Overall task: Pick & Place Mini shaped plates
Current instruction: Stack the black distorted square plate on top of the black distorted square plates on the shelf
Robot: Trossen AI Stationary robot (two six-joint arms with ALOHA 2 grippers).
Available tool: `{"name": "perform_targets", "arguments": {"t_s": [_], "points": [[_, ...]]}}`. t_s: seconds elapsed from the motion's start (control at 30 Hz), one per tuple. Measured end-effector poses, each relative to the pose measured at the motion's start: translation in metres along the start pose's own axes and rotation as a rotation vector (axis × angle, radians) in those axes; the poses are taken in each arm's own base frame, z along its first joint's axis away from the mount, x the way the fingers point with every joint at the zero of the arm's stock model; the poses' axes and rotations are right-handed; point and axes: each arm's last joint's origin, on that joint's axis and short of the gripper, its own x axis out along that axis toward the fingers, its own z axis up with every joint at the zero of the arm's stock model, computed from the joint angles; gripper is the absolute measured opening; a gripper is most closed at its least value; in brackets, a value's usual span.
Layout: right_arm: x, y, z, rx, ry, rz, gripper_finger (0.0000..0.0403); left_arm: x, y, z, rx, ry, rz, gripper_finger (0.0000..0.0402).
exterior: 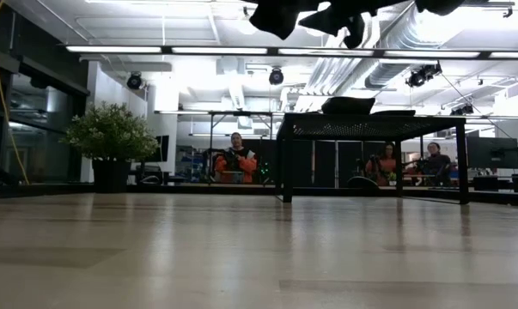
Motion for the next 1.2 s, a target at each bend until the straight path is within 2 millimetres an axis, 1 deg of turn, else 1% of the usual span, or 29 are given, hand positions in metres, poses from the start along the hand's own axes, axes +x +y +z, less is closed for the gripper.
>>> {"name": "perform_targets", "arguments": {"t_s": [0.2,0.4,0.53,0.67,0.77,0.9,1.0,1.2], "points": [[0.010,0.004,0.000,-0.018,-0.005,-0.078,0.0161,0.002,0.001,-0.001,0.012,-0.005,-0.024,0.0000],[0.010,0.002,0.001,0.021,-0.023,-0.170,0.0161,0.002,0.000,-0.001,0.033,-0.009,-0.044,0.0000],[0.010,0.003,0.001,0.031,-0.023,-0.167,0.0157,0.002,0.000,0.000,0.032,-0.016,-0.065,0.0000],[0.009,0.004,0.001,0.069,-0.028,-0.165,0.0145,0.009,-0.001,-0.002,0.011,-0.040,-0.101,0.0000],[0.007,0.006,0.001,0.074,-0.031,-0.181,0.0136,0.018,-0.002,-0.006,0.008,-0.037,-0.082,0.0000],[0.002,0.009,0.000,0.061,-0.034,-0.230,0.0128,0.023,-0.004,-0.010,0.020,-0.027,-0.050,0.0000],[0.000,0.010,0.000,0.058,-0.041,-0.283,0.0124,0.024,-0.003,-0.010,0.031,-0.021,-0.002,0.0000],[0.000,0.011,0.000,0.061,-0.041,-0.282,0.0124,0.024,-0.001,-0.004,0.021,-0.061,0.024,0.0000]]}}
